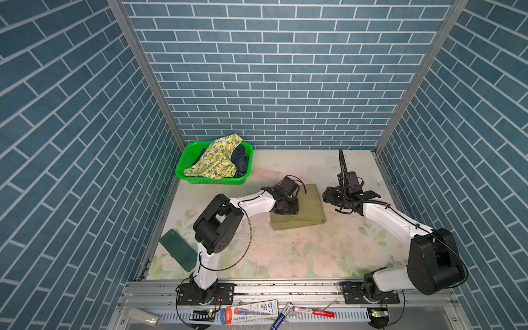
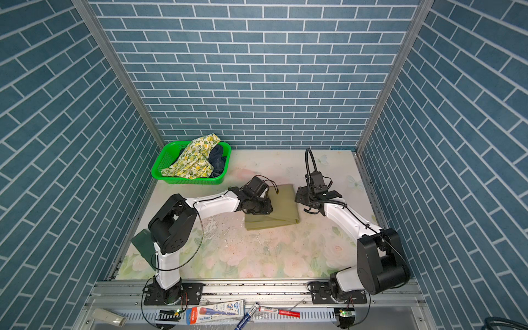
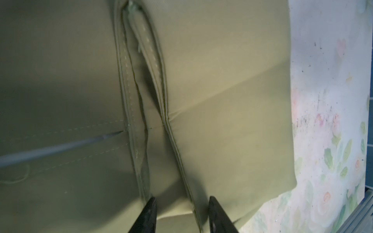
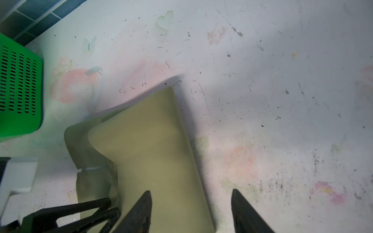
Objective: Fold and stack skirts
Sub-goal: Smooth out the skirt at the center of the table.
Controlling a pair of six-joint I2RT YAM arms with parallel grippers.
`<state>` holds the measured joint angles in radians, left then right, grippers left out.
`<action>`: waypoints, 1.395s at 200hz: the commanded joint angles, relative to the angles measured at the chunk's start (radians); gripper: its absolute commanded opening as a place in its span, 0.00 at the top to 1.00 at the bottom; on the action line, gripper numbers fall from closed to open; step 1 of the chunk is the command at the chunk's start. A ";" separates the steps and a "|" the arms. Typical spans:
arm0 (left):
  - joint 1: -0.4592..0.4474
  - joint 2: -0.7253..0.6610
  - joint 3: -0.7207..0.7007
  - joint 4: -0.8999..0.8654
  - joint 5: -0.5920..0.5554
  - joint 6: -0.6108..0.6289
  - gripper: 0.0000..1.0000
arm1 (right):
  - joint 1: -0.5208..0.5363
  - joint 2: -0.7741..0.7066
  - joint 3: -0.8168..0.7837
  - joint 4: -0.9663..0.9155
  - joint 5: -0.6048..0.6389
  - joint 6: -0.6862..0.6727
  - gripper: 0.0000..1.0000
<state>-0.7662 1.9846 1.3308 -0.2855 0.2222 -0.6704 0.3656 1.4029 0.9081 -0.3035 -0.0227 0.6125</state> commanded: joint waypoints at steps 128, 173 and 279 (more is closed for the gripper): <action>-0.004 0.021 0.111 0.084 0.054 -0.045 1.00 | -0.017 -0.057 -0.037 0.002 -0.006 -0.012 0.39; -0.001 -0.028 0.101 0.087 0.067 -0.049 1.00 | -0.017 -0.070 -0.022 -0.024 0.019 -0.035 0.39; 0.095 -0.058 -0.109 0.234 0.097 -0.060 1.00 | -0.017 -0.075 -0.012 -0.045 0.026 -0.056 0.39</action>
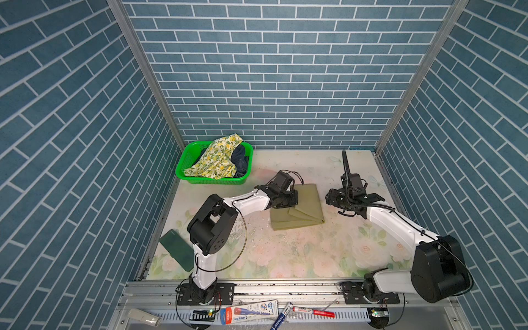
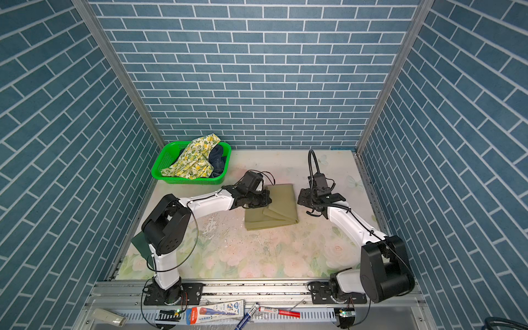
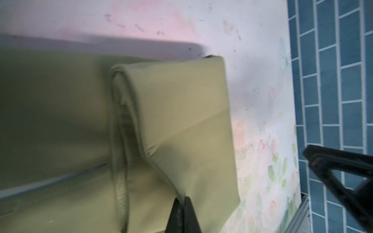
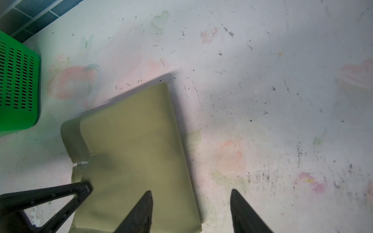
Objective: Fold and stack skirts
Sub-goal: Smooth out the skirt at the center of the table.
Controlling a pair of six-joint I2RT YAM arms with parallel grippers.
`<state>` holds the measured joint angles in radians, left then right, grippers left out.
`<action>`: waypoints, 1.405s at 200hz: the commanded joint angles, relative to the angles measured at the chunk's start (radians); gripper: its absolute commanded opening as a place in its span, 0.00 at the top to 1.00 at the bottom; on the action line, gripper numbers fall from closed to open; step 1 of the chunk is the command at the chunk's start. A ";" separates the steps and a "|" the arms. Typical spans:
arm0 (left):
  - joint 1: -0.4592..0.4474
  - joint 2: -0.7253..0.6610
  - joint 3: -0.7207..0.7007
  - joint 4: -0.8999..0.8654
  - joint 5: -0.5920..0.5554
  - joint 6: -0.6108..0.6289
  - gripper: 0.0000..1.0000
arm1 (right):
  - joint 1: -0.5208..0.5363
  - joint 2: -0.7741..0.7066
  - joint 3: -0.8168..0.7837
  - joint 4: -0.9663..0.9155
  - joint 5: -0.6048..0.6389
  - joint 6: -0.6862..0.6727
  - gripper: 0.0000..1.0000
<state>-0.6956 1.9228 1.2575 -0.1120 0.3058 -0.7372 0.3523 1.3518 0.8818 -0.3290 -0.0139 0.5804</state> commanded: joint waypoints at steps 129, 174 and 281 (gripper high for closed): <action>0.046 0.092 -0.026 0.002 -0.049 0.087 0.88 | -0.002 0.008 0.037 -0.017 -0.008 -0.033 0.39; 0.047 0.091 0.004 -0.079 -0.101 0.120 0.77 | 0.046 0.037 0.057 -0.016 0.012 -0.077 0.38; 0.034 0.120 0.036 -0.079 -0.072 0.105 0.71 | 0.062 0.050 0.052 0.009 0.006 -0.079 0.38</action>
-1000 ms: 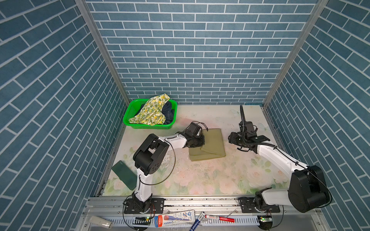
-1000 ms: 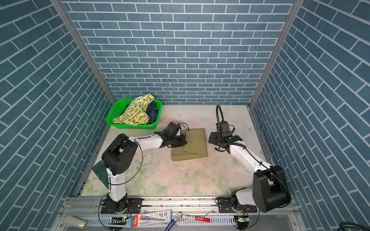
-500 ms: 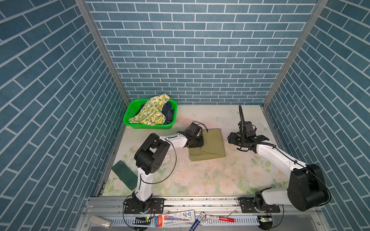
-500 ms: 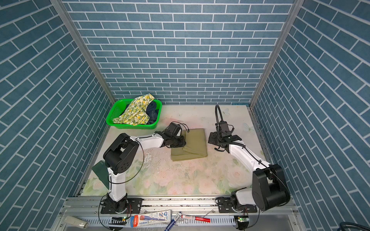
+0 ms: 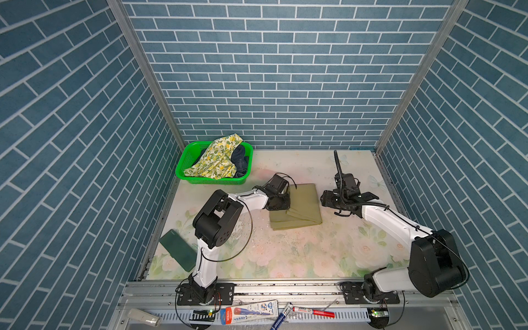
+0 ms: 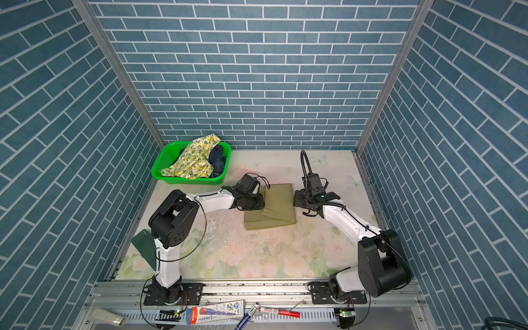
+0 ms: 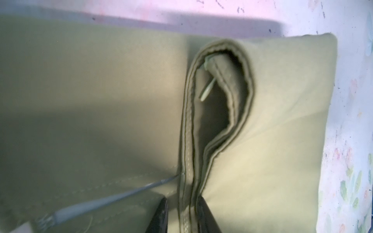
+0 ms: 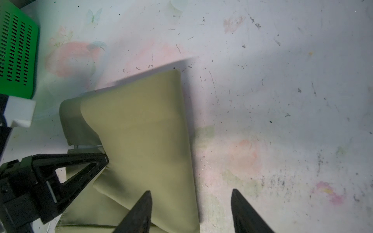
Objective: Fold and stack skirts
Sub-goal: Smooth out the skirt at the center of the table.
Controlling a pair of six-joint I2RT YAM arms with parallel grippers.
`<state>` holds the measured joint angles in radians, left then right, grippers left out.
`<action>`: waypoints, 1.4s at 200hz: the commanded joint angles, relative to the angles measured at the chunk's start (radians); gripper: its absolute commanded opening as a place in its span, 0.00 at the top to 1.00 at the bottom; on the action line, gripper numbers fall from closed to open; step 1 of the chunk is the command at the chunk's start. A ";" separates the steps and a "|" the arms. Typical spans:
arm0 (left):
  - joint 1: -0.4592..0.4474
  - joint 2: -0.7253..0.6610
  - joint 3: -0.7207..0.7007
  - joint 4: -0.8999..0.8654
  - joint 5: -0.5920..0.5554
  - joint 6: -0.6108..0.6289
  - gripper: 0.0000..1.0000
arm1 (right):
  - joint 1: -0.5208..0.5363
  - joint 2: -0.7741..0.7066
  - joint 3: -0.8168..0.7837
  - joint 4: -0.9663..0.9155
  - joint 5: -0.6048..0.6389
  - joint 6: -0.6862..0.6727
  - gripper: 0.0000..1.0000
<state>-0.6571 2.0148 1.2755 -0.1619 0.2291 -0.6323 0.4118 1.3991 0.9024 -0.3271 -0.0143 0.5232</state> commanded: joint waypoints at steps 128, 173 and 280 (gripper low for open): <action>-0.002 0.030 0.026 -0.003 0.066 -0.044 0.52 | 0.036 0.043 0.012 0.088 -0.035 -0.018 0.38; -0.007 0.092 0.054 0.002 0.072 -0.050 0.58 | 0.036 0.029 0.007 0.086 -0.020 -0.017 0.38; -0.022 0.042 0.128 -0.019 0.068 -0.073 1.00 | 0.032 -0.052 -0.031 0.067 0.023 -0.023 0.38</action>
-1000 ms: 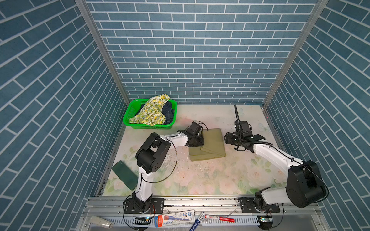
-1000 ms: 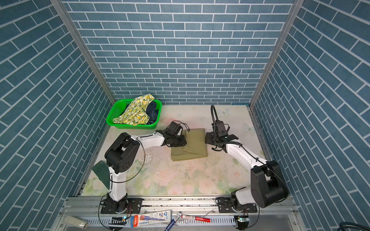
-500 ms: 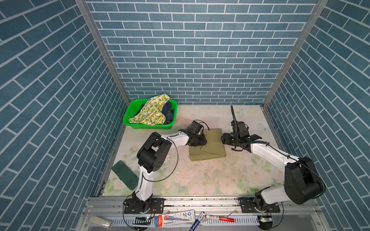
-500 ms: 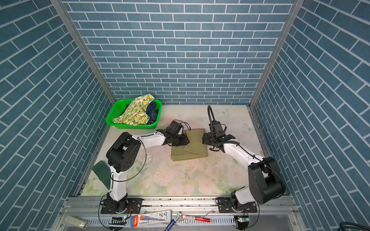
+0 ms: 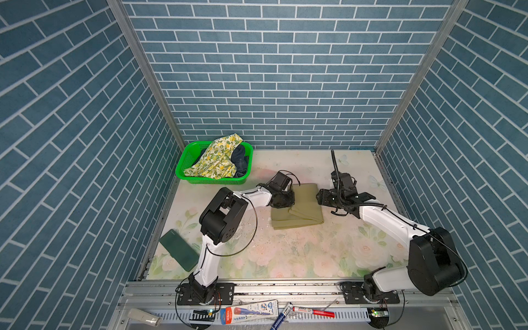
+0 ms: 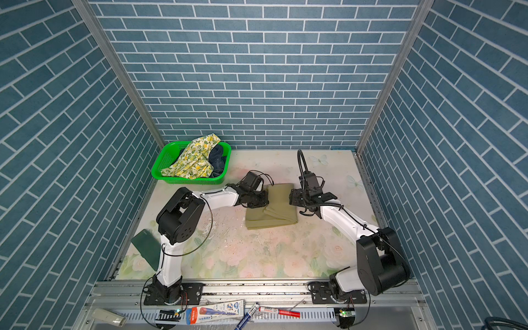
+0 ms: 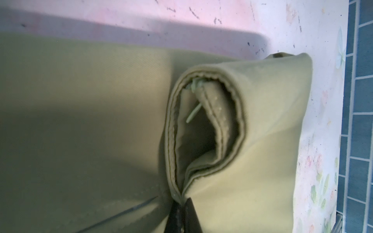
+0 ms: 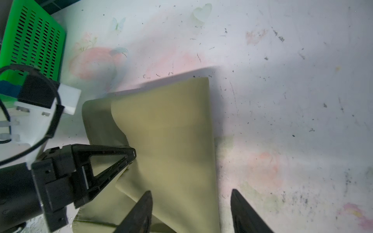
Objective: Fold and stack skirts
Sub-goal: Smooth out the skirt at the center of the table.
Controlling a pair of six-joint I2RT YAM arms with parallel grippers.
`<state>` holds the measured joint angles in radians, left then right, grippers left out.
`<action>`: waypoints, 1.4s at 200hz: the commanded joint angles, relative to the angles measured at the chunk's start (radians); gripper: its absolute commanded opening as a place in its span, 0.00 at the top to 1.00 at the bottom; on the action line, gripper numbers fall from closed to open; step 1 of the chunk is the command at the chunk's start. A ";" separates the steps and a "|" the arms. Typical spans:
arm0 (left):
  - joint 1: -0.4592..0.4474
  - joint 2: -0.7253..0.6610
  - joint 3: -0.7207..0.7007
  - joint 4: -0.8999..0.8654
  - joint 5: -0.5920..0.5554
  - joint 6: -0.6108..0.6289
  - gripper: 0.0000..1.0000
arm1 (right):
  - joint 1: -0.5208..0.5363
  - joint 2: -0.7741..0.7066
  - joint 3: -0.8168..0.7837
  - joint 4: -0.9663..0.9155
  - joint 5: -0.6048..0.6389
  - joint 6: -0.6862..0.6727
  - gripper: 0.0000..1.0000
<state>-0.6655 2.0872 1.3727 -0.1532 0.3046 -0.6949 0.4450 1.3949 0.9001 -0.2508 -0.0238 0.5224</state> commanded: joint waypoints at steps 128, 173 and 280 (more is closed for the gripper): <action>-0.059 -0.253 0.070 -0.030 -0.017 -0.081 1.00 | -0.056 -0.168 -0.061 -0.047 0.064 -0.058 0.38; -0.061 -0.372 -0.027 -0.003 -0.062 -0.118 1.00 | -0.062 -0.175 -0.052 -0.060 0.068 -0.067 0.38; -0.008 -0.376 -0.433 0.256 -0.098 -0.236 1.00 | -0.062 -0.159 -0.037 -0.083 0.062 -0.073 0.38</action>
<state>-0.6910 1.6627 0.9749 0.0051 0.2169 -0.9047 0.3859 1.2415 0.8642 -0.3130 0.0299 0.4885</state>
